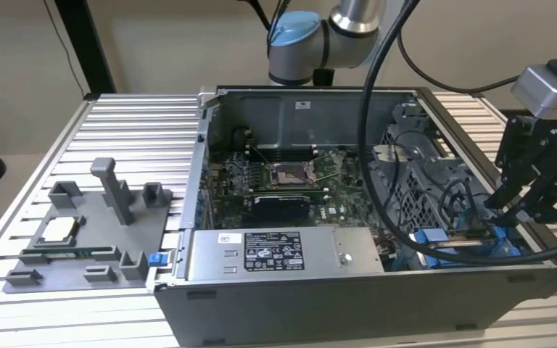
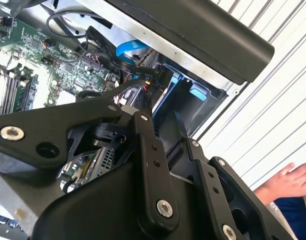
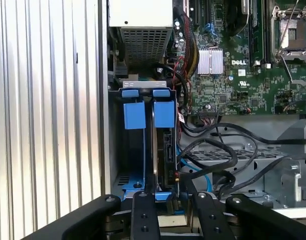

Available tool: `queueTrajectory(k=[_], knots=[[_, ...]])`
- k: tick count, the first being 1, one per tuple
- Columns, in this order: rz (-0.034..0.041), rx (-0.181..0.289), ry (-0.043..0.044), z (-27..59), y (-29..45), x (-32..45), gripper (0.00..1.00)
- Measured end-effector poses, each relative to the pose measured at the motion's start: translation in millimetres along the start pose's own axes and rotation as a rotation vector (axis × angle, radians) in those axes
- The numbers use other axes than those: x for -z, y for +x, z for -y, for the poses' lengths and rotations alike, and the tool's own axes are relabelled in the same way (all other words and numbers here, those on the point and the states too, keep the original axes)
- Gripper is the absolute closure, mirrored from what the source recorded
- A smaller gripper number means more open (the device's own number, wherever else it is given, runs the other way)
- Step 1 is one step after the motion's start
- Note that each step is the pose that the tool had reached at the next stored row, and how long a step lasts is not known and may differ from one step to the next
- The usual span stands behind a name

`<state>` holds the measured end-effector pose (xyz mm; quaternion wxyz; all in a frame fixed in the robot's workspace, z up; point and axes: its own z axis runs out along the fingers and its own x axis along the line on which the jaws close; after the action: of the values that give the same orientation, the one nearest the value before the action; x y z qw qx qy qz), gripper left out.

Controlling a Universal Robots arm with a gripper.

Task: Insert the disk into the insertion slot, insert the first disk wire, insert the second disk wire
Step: 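Insert the second disk wire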

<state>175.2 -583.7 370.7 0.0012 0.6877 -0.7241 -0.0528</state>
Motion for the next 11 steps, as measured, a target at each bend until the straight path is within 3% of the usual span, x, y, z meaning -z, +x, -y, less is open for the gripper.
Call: queueTrajectory(k=[11], knots=[[-0.0001,0.000,0.0000,0.4,2.4,0.2,0.00]])
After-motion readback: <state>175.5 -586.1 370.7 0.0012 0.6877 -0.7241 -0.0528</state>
